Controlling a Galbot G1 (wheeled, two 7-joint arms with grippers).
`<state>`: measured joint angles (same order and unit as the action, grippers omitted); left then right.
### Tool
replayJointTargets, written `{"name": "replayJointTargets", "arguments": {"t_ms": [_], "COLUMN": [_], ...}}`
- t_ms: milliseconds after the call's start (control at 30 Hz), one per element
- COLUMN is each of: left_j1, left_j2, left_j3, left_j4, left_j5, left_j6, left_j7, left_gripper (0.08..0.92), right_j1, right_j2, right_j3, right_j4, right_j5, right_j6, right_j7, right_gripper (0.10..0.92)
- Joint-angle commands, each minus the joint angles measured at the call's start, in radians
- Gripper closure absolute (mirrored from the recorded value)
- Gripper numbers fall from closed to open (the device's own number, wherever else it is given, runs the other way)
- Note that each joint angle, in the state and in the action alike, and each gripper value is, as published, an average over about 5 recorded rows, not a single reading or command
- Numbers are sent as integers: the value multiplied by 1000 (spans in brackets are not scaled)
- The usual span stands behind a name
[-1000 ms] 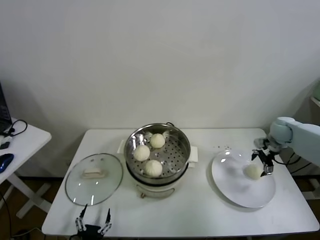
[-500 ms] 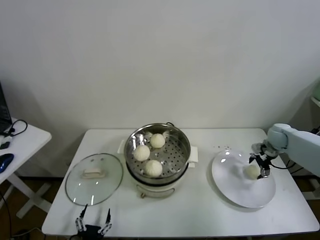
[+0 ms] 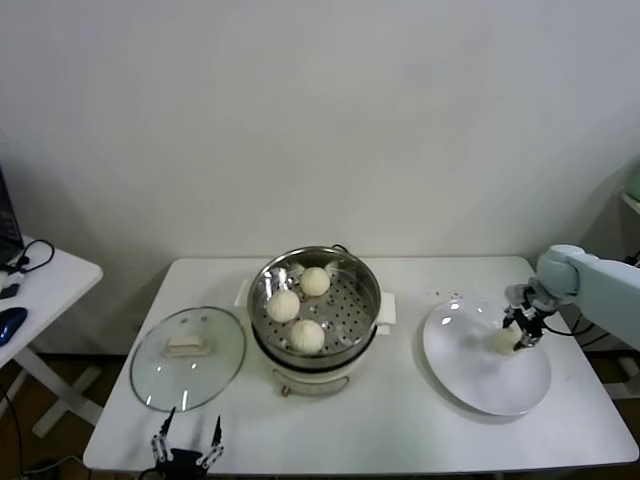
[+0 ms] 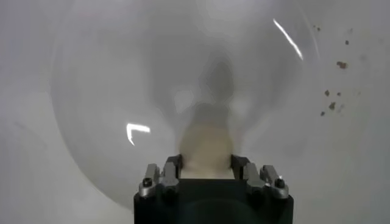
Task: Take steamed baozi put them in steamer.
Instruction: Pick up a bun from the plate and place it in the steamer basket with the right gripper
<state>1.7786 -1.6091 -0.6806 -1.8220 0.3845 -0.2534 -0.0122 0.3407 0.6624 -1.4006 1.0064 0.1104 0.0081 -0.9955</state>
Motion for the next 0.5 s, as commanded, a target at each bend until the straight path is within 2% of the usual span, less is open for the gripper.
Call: {"name": "replayJointTargets", "arguments": {"t_ms": [33,267,500], "left_j1": [-3,-4,-1], "left_j2": [-34,-33,-29], "left_j3": [3,11,11], "left_j4": [-2,-12,-21], "left_j5": [-1,0,-1], "left_j6": [1,-2,-2], "left_j7": [-1,0,1], "left_gripper": [177,177,177], "right_j1": [346,808,997], "right_j2": [-8,65,178], "right_j3": [-297,-582,-594], "right_j4": [183,410,512], "right_j5": [148,451,632], "right_j6": [-38,-102,-136], "right_j7": [-9,-44,-62], "right_gripper": [468,466,465]}}
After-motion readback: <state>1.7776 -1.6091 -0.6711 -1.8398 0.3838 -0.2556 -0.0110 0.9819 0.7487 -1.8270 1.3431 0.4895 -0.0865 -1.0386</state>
